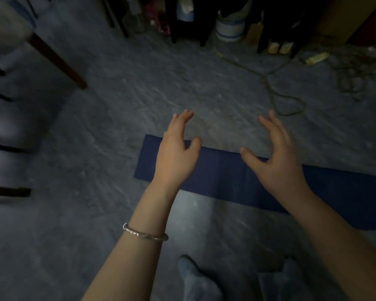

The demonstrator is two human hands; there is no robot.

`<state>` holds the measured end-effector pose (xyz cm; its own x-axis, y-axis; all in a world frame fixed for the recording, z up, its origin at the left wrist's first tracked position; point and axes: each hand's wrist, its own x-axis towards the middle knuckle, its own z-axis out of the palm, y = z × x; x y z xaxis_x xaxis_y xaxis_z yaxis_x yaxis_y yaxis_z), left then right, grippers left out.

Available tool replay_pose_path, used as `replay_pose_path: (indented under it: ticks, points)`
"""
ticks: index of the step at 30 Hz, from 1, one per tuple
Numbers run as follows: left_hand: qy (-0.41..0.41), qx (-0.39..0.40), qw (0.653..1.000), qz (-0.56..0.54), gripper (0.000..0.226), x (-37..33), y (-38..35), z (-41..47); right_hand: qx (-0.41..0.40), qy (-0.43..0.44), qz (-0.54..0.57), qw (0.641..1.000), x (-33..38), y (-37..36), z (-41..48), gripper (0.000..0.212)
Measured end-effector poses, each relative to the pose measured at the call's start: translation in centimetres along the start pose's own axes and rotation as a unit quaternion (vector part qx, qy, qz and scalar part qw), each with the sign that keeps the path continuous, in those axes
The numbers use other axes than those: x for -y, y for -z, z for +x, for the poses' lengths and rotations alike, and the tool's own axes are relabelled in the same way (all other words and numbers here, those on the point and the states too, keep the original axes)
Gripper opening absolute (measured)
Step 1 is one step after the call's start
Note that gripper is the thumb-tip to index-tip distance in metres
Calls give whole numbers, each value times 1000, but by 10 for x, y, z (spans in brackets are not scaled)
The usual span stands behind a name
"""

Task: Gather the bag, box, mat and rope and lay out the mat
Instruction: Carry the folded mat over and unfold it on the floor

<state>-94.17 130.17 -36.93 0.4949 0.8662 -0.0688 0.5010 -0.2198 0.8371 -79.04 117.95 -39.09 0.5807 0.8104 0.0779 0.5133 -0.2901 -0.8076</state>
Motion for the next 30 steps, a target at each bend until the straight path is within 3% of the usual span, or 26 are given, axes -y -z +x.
replay_pose_path:
  ticks: [8,20,30]
  points:
    - [48,-14,999,2,50,88,106,29,5,10,7,1000,68,-122,22,70]
    - [103,-10,995,1,50,194,175,150,70,-32,-9,997,99,-270,110,73]
    - [133,51,990,-10,49,312,206,234,130,-67,-59,987,98,-414,168,73]
